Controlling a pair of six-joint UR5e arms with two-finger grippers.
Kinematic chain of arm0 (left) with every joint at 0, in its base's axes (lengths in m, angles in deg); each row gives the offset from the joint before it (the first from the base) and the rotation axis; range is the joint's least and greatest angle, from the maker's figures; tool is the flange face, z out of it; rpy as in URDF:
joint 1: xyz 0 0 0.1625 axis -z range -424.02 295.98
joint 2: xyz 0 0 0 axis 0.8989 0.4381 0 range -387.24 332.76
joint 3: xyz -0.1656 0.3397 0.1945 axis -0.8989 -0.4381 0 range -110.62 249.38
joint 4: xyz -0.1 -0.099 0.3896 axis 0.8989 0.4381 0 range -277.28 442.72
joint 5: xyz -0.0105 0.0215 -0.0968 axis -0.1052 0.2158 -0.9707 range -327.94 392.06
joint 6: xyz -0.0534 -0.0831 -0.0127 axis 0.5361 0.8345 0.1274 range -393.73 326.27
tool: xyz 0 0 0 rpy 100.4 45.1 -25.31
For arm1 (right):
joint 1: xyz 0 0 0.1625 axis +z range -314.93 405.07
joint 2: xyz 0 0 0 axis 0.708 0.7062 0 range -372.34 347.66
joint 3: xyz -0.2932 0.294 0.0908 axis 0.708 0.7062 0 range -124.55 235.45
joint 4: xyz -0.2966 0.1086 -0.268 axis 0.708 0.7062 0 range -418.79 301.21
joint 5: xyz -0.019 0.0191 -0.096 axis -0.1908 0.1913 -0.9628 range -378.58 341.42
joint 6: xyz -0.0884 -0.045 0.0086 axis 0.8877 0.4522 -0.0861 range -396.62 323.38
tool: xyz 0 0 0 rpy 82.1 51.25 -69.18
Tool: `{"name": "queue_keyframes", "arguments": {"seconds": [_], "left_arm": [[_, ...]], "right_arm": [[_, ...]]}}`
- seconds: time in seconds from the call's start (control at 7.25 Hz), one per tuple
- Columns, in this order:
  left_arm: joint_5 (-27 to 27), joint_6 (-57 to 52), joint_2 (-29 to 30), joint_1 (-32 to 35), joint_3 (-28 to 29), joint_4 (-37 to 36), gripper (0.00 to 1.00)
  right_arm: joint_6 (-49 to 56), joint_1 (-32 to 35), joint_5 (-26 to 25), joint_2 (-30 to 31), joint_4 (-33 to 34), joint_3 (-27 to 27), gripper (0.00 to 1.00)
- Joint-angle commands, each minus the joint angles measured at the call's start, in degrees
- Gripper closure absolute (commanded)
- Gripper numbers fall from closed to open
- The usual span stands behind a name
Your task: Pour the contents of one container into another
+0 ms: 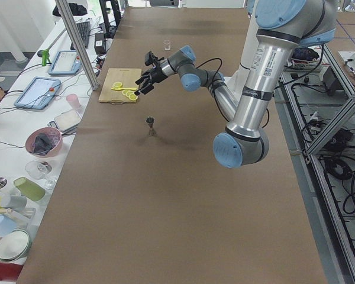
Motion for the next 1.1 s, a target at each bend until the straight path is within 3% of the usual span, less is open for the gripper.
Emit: {"name": "queue_keyframes", "arguments": {"seconds": [0.0, 0.28, 0.69, 0.96], "left_arm": [[-15.9, -5.1, 1.8, 7.2, 4.7, -0.7, 0.02], [-28.1, -11.5, 0.9, 12.7, 8.9, -1.5, 0.02], [-55.2, -22.9, -0.7, 26.7, 19.5, -4.6, 0.02], [-59.2, -29.0, -7.8, 27.4, 19.9, -4.8, 0.02]], "right_arm": [[0.0, 0.0, 0.6, 0.2, 0.0, 0.2, 0.0], [0.0, 0.1, 0.8, 0.2, 0.0, -0.1, 0.0], [0.0, 0.2, 0.8, 0.2, 0.0, 0.0, 0.0], [0.0, 0.2, 0.8, 0.2, 0.1, 0.1, 0.0]]}}
